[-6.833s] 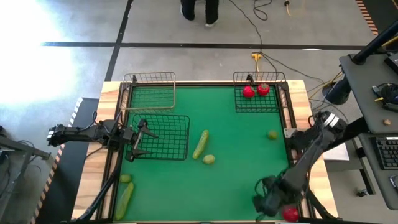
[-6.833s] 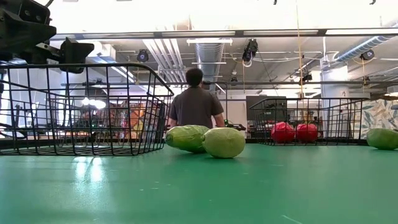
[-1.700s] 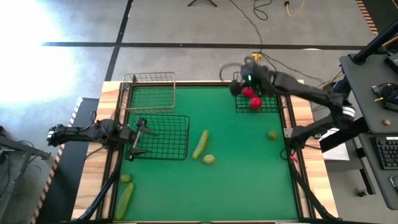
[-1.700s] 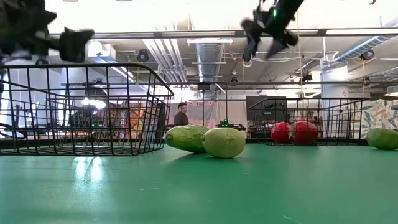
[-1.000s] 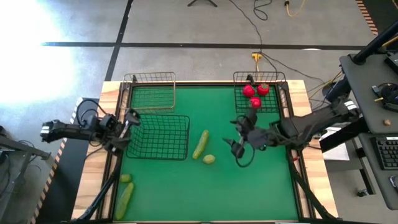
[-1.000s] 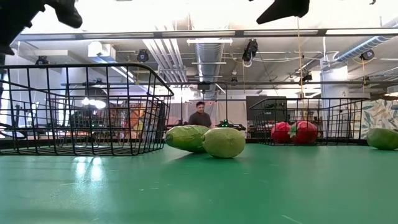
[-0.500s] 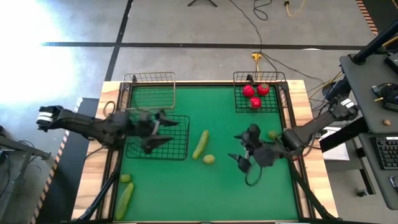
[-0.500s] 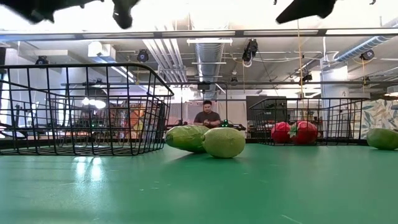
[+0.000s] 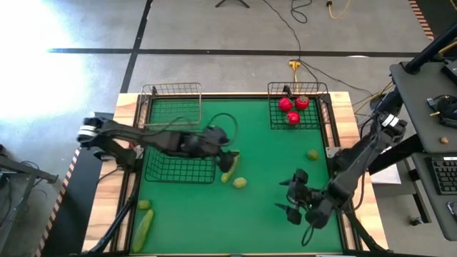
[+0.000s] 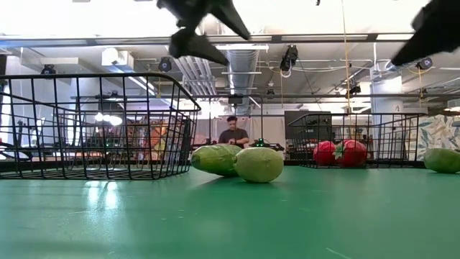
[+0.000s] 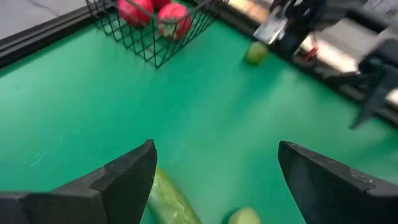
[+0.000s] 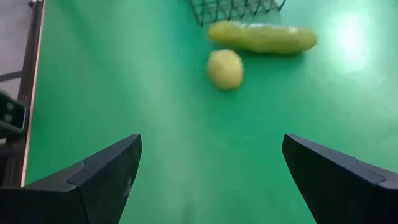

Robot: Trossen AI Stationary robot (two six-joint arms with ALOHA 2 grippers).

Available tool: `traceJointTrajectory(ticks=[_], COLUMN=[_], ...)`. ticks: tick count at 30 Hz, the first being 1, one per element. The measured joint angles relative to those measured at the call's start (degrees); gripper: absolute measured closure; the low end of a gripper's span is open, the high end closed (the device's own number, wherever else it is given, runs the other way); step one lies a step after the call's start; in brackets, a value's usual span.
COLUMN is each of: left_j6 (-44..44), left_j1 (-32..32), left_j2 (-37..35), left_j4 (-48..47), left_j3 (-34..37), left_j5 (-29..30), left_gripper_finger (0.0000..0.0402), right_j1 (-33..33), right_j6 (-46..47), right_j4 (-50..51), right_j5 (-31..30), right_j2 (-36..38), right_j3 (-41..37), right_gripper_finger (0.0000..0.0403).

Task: Sort produce into baskets
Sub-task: Put the top cucumber into the left black metal wire basket

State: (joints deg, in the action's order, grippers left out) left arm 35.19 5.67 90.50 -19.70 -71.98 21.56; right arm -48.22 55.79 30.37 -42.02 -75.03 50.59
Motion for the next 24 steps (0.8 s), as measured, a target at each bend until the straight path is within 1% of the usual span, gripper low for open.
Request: traceJointTrajectory(ticks=[4, 9, 14, 19, 24], left_j6=[0.4, 2.9, 5.6, 6.1, 6.0], left_j1=[-0.4, -1.0, -2.2, -2.9, -2.9], left_j2=[8.9, 18.7, 27.3, 35.1, 43.7], left_j4=[-9.6, -17.5, -27.2, -37.3, -47.8], left_j3=[-10.4, -19.0, -27.3, -37.5, -48.6], left_j5=[0.1, 0.5, 0.4, 0.5, 0.0], left_gripper_finger=[0.0083, 0.0083, 0.0083, 0.0083, 0.0083], right_j1=[-2.9, -5.1, -6.7, -8.7, -10.2], right_j6=[1.8, 4.3, 7.5, 8.9, 8.9], right_j4=[-4.9, -9.2, -10.3, -10.6, -12.4], right_j5=[-0.3, 0.5, 1.9, 2.4, 3.3], right_j2=[-4.1, -12.2, -19.2, -23.4, -25.3], right_j3=[-1.3, -1.8, -0.7, 1.8, 3.1], right_gripper_finger=[0.0021, 0.0021, 0.0021, 0.0021, 0.0021])
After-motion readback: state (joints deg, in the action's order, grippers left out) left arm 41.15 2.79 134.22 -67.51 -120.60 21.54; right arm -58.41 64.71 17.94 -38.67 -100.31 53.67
